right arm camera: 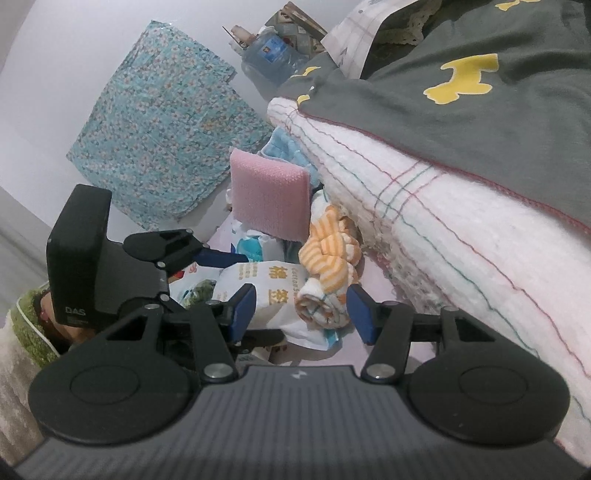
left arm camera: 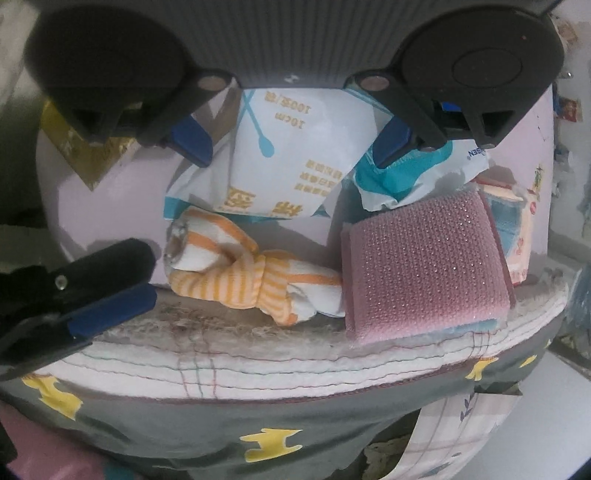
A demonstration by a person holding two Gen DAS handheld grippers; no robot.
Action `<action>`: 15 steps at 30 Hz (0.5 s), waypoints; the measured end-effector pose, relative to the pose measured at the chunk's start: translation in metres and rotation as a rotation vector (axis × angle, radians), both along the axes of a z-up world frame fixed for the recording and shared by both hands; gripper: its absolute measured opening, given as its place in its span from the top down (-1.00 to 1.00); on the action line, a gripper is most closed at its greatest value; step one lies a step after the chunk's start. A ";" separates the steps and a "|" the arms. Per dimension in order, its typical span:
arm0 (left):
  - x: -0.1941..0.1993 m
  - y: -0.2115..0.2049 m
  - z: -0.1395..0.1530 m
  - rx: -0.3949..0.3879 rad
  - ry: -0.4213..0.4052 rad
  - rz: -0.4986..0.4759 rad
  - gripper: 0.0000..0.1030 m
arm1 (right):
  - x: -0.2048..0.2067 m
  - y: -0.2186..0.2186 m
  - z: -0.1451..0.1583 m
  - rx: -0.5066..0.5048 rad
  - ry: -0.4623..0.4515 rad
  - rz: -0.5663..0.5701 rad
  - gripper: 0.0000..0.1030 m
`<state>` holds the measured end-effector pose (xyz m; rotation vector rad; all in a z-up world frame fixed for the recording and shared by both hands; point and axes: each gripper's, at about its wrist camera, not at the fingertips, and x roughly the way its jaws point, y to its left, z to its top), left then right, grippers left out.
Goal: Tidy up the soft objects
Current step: 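Grasp the white cotton-swab pack with the left gripper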
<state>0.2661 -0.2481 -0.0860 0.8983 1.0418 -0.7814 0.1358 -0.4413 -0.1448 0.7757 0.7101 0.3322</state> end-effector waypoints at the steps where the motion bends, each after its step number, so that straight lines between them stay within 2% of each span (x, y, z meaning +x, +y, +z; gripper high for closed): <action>1: 0.001 0.001 0.001 -0.003 0.002 0.005 -0.76 | 0.004 0.001 0.000 -0.006 0.000 -0.001 -0.07; 8: 0.007 0.009 0.016 -0.038 -0.001 0.046 -0.23 | 0.017 0.004 -0.006 0.017 0.017 -0.016 -0.07; 15: 0.002 0.010 0.023 -0.055 -0.033 0.072 -0.02 | 0.036 0.013 -0.008 -0.010 0.031 -0.053 -0.07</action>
